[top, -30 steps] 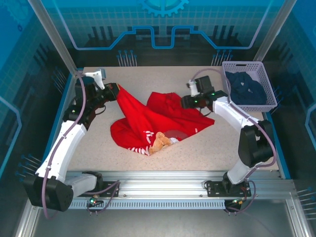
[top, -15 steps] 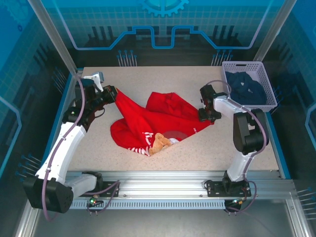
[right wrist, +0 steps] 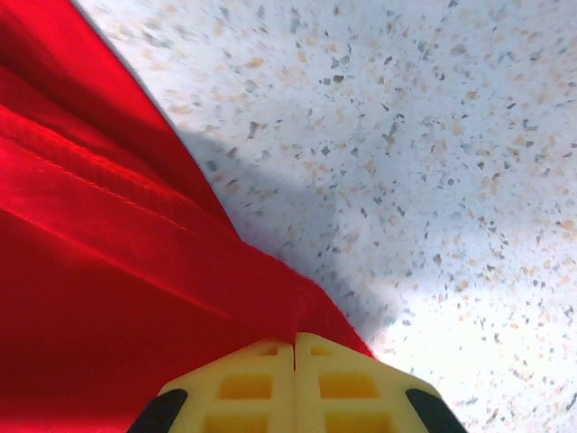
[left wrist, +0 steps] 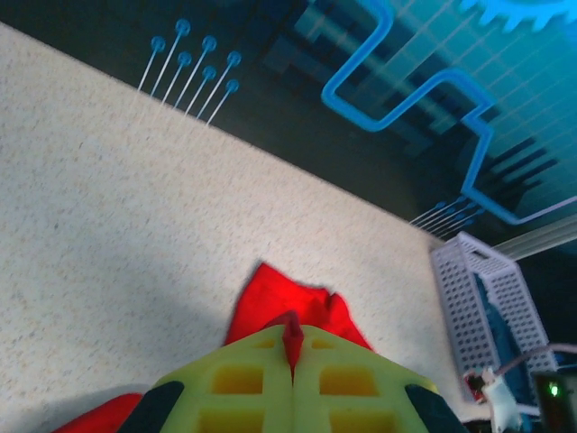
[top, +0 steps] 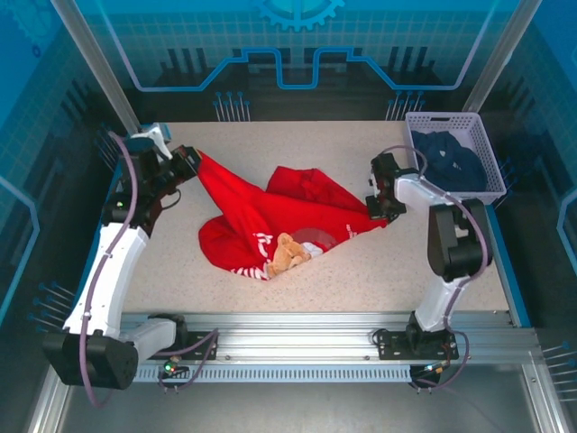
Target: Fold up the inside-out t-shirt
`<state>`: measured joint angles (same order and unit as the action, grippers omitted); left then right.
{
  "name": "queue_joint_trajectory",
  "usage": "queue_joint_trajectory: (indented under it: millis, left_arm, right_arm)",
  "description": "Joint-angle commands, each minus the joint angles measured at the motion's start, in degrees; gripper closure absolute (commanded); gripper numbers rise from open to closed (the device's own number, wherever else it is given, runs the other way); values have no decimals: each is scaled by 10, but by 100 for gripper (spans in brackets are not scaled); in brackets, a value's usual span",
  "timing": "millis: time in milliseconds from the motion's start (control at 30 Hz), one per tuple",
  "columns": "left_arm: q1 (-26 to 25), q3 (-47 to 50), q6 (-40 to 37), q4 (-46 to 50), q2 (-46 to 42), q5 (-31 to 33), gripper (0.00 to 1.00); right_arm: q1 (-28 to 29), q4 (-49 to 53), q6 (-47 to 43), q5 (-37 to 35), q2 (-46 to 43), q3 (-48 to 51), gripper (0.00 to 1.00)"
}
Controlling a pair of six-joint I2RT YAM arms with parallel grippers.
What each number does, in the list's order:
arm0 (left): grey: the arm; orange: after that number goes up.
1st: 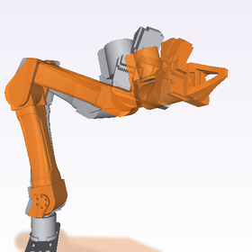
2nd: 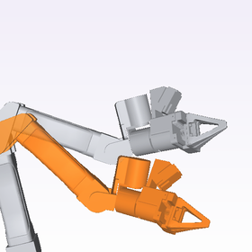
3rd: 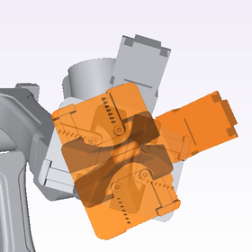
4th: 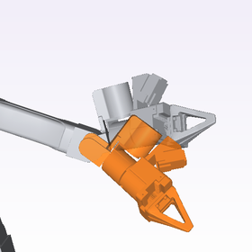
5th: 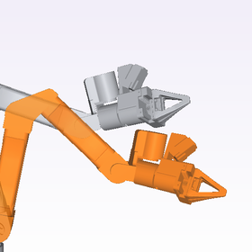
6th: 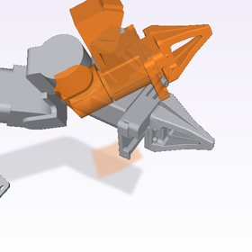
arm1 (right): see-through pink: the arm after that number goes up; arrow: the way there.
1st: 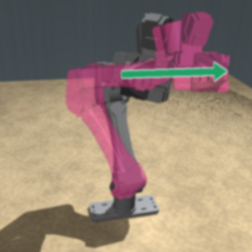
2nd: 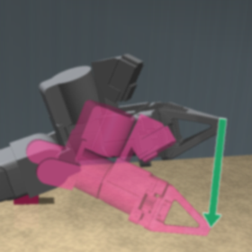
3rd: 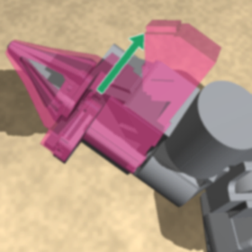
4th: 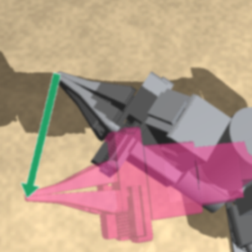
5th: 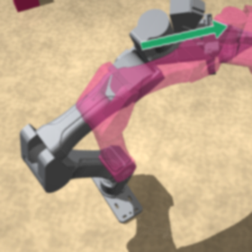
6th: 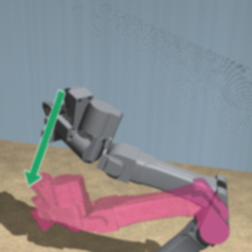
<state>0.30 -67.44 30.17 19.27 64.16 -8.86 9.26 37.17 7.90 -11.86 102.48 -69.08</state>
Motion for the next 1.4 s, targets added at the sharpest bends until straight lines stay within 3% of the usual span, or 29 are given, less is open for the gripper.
queue_joint_trajectory:
  millis: [0, 133, 233, 367, 467, 733, 900, 1200, 1267, 1367]
  left_arm:
    - [30, -79, 32, -8, 9, -43, 100]
    - [47, -117, 28, 30, 18, -78, 100]
    - [48, -63, 18, 53, -3, -90, 100]
    - [48, 37, 4, 70, -43, -118, 100]
    - [48, 100, 2, 82, -73, -131, 100]
    - [48, 222, 21, 58, -106, -154, 100]
    - [48, 240, 23, 39, -109, -161, 100]
    - [48, 236, 11, 39, -107, -165, 100]
    - [48, 236, 12, 38, -109, -165, 100]
    - [48, 239, 12, 35, -110, -166, 100]
  right_arm:
    - [-13, -16, 34, 91, -103, 53, 100]
    - [0, -30, 94, 150, -197, 172, 95]
    - [33, -63, 132, 167, -237, 242, 79]
    - [92, -97, 120, 124, -227, 205, 56]
    - [111, -96, 96, 105, -159, 121, 49]
    - [138, -42, 5, 55, 67, -128, 49]
    - [183, -2, -85, -32, 178, -246, 48]
    - [200, 30, -110, -29, 301, -394, 47]
    - [200, 42, -111, -38, 330, -424, 52]
    - [195, 51, -111, -54, 353, -458, 69]
